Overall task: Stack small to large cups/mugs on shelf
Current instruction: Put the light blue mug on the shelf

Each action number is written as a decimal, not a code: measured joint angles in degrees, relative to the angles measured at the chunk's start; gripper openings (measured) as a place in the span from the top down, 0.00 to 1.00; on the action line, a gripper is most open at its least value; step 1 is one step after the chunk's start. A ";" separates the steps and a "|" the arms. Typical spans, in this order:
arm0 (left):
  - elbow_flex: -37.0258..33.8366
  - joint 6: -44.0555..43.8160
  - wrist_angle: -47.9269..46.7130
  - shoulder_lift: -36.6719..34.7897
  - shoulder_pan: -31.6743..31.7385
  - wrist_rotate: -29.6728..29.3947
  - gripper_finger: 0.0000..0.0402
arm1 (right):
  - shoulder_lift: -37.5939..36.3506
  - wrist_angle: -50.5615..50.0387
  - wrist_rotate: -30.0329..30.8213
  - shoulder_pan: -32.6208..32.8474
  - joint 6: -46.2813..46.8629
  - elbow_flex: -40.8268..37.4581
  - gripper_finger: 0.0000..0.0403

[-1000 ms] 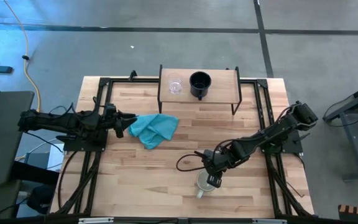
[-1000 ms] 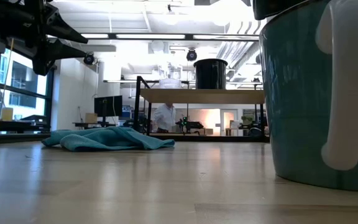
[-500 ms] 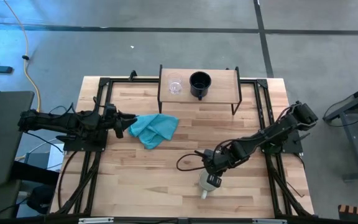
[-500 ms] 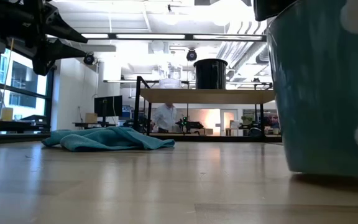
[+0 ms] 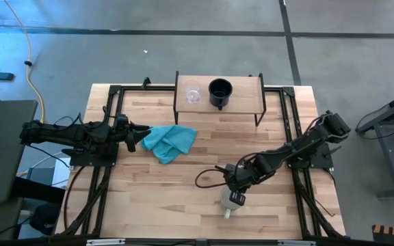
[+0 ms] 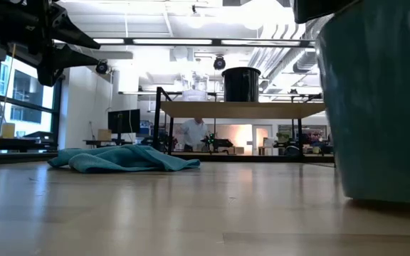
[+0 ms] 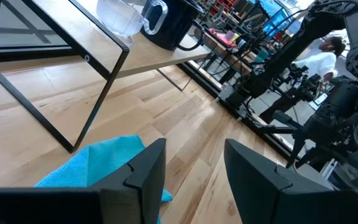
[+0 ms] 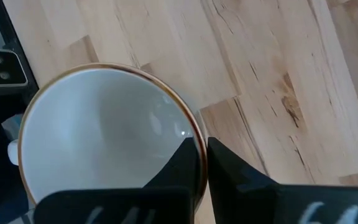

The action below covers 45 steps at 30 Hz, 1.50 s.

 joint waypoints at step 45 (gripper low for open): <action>0.00 0.48 -0.07 -0.01 0.02 -0.20 0.62 | -16.51 -11.64 -1.90 -6.70 -1.20 -0.03 1.00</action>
